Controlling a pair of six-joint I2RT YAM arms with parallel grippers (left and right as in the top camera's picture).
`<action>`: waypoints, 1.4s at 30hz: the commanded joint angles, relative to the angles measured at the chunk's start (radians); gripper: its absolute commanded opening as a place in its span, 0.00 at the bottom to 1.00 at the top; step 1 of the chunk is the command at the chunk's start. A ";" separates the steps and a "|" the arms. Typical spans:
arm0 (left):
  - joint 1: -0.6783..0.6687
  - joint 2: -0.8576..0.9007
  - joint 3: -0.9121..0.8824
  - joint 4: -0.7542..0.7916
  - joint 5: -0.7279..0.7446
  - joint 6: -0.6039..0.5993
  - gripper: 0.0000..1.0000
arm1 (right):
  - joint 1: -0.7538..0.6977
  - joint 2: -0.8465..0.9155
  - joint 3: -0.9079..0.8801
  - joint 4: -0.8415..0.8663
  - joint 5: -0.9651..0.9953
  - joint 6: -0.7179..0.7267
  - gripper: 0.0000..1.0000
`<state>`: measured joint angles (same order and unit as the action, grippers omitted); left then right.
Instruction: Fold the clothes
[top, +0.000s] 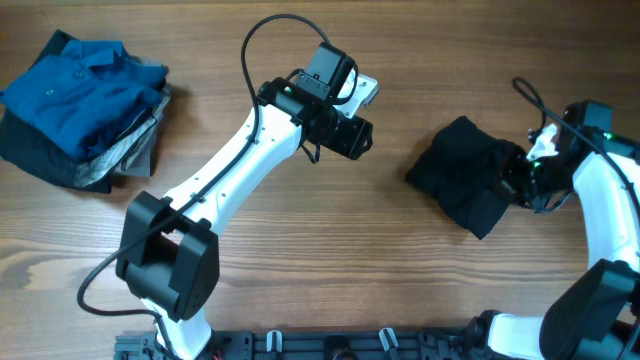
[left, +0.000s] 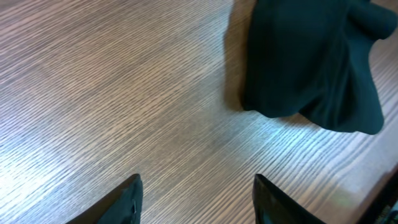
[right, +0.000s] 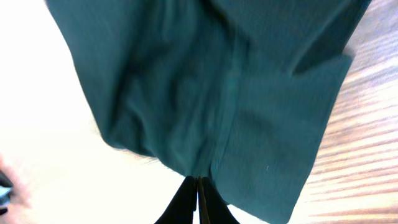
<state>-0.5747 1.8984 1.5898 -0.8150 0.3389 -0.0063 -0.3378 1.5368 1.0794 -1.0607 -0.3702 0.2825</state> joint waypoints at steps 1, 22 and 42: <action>0.005 0.022 -0.002 0.010 0.081 0.007 0.66 | 0.044 0.018 -0.135 0.065 0.045 0.088 0.06; 0.003 0.083 -0.002 0.045 0.170 0.005 0.97 | -0.030 -0.057 -0.008 0.293 0.102 0.266 0.11; 0.198 0.083 -0.007 -0.063 0.103 0.003 1.00 | 0.577 0.408 -0.058 0.552 -0.233 -0.045 0.07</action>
<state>-0.4400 1.9724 1.5898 -0.8608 0.4526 -0.0051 0.1265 1.9190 1.0557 -0.4381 -0.5491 0.3393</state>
